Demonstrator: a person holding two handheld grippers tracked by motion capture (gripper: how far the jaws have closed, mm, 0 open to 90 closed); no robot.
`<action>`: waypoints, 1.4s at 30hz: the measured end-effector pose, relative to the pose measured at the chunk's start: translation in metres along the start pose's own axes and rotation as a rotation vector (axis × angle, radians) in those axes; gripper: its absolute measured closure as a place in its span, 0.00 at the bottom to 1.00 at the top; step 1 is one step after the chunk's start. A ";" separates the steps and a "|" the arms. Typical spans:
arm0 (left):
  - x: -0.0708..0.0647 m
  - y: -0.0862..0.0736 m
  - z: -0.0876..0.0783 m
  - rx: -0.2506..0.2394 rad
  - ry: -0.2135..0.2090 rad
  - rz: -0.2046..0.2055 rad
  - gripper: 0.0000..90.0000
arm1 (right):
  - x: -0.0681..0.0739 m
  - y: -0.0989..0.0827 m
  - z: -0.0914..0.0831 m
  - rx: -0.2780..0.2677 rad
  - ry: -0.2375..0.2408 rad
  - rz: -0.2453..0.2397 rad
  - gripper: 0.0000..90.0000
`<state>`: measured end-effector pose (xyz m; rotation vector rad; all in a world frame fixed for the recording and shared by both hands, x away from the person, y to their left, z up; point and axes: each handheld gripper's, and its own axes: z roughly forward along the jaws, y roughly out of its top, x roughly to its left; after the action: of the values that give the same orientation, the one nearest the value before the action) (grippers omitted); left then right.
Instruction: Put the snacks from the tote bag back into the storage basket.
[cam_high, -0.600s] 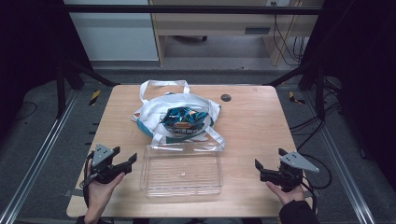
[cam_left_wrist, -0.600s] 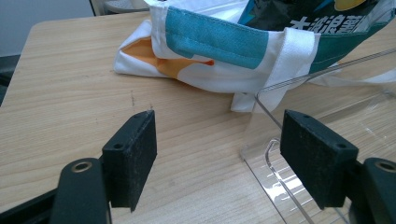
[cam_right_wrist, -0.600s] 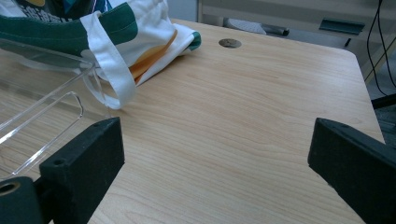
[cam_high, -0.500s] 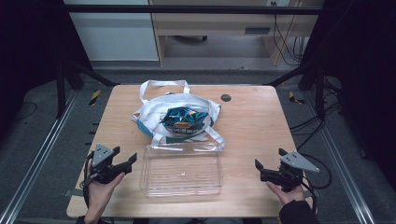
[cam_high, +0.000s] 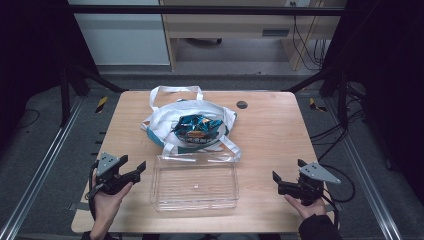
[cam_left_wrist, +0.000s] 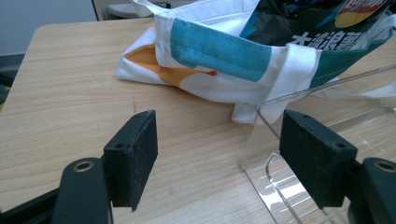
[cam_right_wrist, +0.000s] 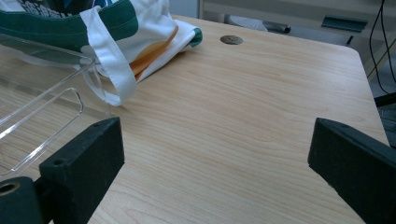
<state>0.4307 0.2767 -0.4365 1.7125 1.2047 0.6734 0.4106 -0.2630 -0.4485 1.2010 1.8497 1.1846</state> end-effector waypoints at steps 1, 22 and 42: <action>-0.001 0.001 0.000 -0.004 0.001 -0.001 0.31 | 0.000 0.000 0.000 -0.001 -0.002 0.000 0.04; -0.016 0.024 -0.003 -0.063 -0.013 0.020 0.32 | 0.001 0.000 0.001 0.009 -0.009 -0.006 0.04; -0.027 0.054 0.000 -0.098 -0.028 0.056 0.34 | 0.001 0.000 0.002 0.015 -0.011 -0.007 0.04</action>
<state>0.4442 0.2450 -0.3861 1.6737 1.0903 0.7284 0.4116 -0.2610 -0.4491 1.2053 1.8563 1.1603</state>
